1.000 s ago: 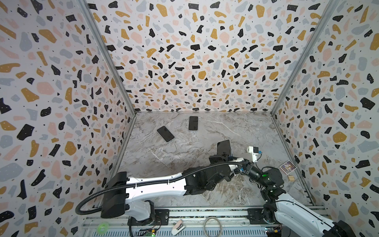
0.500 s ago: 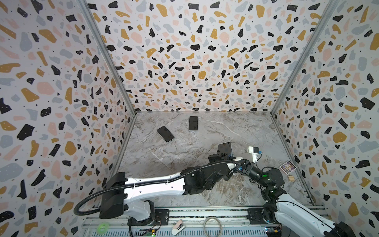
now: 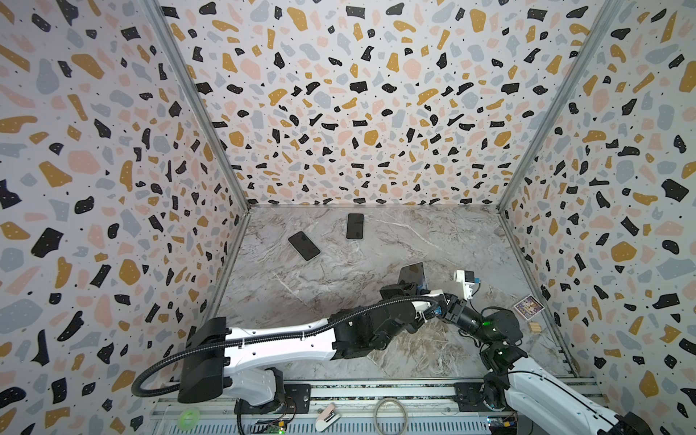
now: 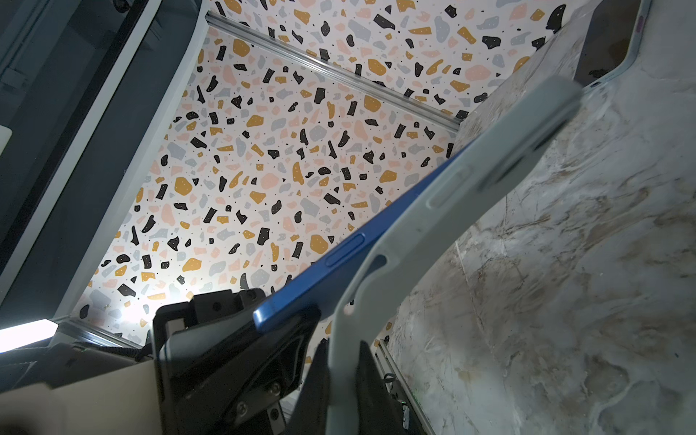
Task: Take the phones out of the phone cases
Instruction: 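Pull the blue phone out with the left gripper while the right holds the case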
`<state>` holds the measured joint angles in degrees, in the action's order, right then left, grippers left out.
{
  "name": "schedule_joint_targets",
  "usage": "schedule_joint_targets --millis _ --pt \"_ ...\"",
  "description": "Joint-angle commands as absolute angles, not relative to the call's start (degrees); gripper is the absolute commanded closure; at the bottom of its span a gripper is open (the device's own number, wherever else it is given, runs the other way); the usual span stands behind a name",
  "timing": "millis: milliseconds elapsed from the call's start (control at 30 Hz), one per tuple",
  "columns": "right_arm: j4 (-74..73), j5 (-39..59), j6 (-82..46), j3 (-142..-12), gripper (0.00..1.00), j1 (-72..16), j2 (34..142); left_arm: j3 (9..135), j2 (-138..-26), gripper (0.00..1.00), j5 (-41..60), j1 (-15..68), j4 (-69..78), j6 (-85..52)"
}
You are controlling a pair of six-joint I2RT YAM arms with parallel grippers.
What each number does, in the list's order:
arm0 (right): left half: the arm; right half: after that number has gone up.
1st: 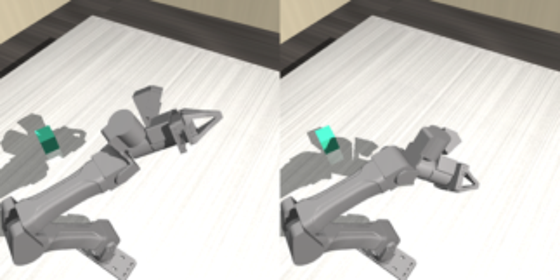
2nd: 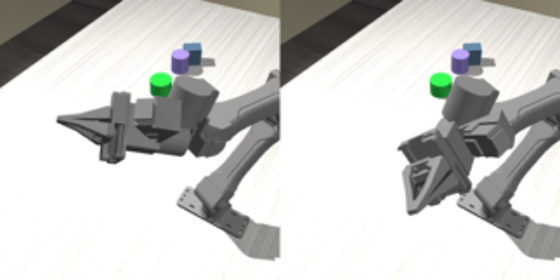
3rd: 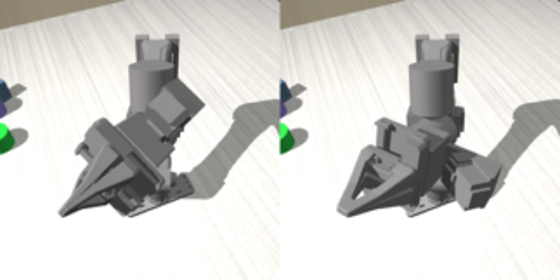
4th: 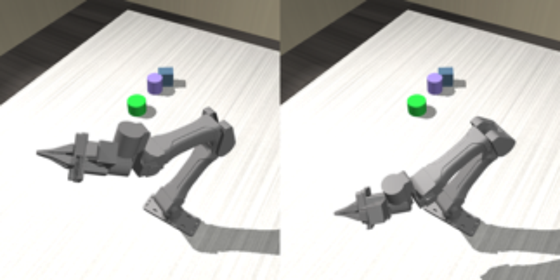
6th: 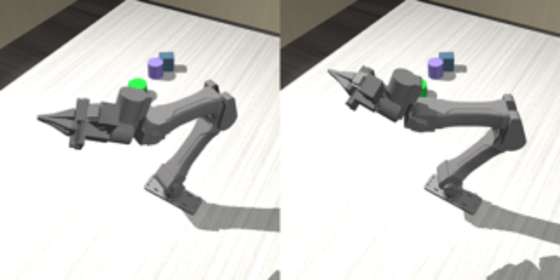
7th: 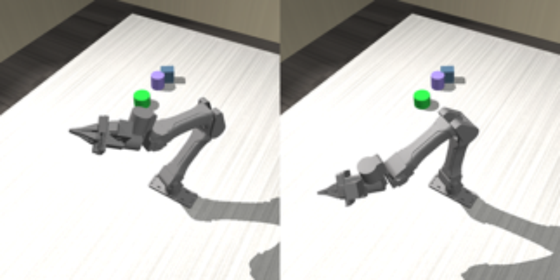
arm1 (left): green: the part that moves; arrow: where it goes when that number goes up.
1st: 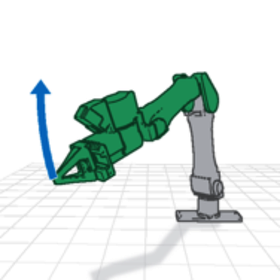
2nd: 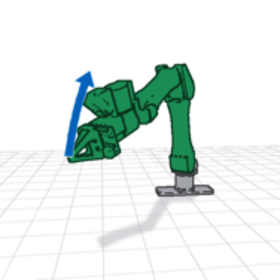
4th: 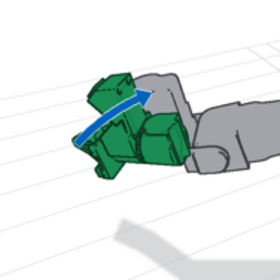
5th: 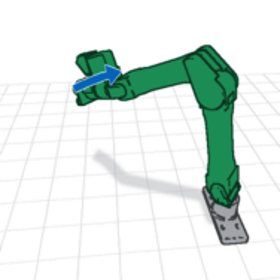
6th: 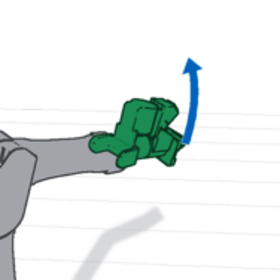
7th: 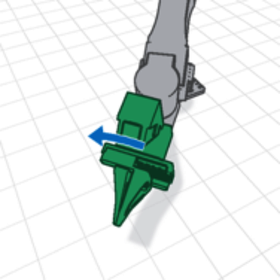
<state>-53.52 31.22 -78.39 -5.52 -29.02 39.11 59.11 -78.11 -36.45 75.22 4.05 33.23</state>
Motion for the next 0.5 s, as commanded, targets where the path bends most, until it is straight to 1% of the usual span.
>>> schedule_joint_targets --millis 0,467 --pt "-53.7 30.5 -76.8 -7.2 1.0 -29.3 36.8 57.7 -74.3 1.0 -38.0 74.7 9.0 32.6" --pt "-43.5 28.4 -75.4 -8.6 1.0 -29.3 36.4 57.0 -71.6 1.0 -37.1 74.7 9.4 31.5"
